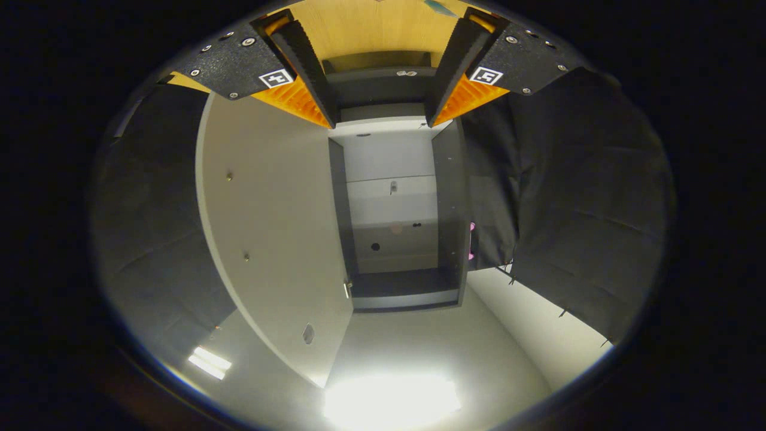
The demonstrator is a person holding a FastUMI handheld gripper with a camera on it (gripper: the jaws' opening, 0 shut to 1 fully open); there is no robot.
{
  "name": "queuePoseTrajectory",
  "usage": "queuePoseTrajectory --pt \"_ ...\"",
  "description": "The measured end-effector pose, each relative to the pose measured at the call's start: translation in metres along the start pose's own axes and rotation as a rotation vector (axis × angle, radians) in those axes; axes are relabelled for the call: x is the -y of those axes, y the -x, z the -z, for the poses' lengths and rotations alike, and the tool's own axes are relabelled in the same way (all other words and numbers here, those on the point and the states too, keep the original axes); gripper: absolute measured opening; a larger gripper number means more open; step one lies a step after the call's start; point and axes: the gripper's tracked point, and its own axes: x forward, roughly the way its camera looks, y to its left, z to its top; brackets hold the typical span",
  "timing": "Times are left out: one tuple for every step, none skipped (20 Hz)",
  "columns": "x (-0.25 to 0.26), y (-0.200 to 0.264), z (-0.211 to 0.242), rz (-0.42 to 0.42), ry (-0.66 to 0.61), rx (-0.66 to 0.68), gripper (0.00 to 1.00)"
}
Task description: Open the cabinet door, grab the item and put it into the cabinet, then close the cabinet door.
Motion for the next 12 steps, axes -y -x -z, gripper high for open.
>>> queuePoseTrajectory --pt "-0.012 -0.004 0.014 -0.023 -0.001 -0.02 0.91" --pt "-0.023 -0.005 0.026 -0.044 -0.006 -0.039 0.91" --pt "-0.032 -0.006 0.039 -0.065 -0.012 -0.06 0.91" --pt "-0.041 -0.006 0.052 -0.083 -0.017 -0.084 0.91" --pt "-0.05 -0.006 0.068 -0.102 -0.023 -0.112 0.91" --pt "-0.059 -0.005 0.083 -0.122 -0.027 -0.139 0.91" --pt "-0.068 -0.005 0.099 -0.139 -0.025 -0.169 0.91" --pt "-0.076 -0.004 0.115 -0.155 -0.021 -0.202 0.91" --pt "-0.083 -0.003 0.133 -0.171 -0.017 -0.231 0.91" --pt "-0.089 -0.002 0.148 -0.183 -0.015 -0.254 0.91" --pt "-0.093 -0.003 0.164 -0.185 -0.006 -0.272 0.91" --pt "-0.095 -0.004 0.178 -0.185 0.003 -0.291 0.91"
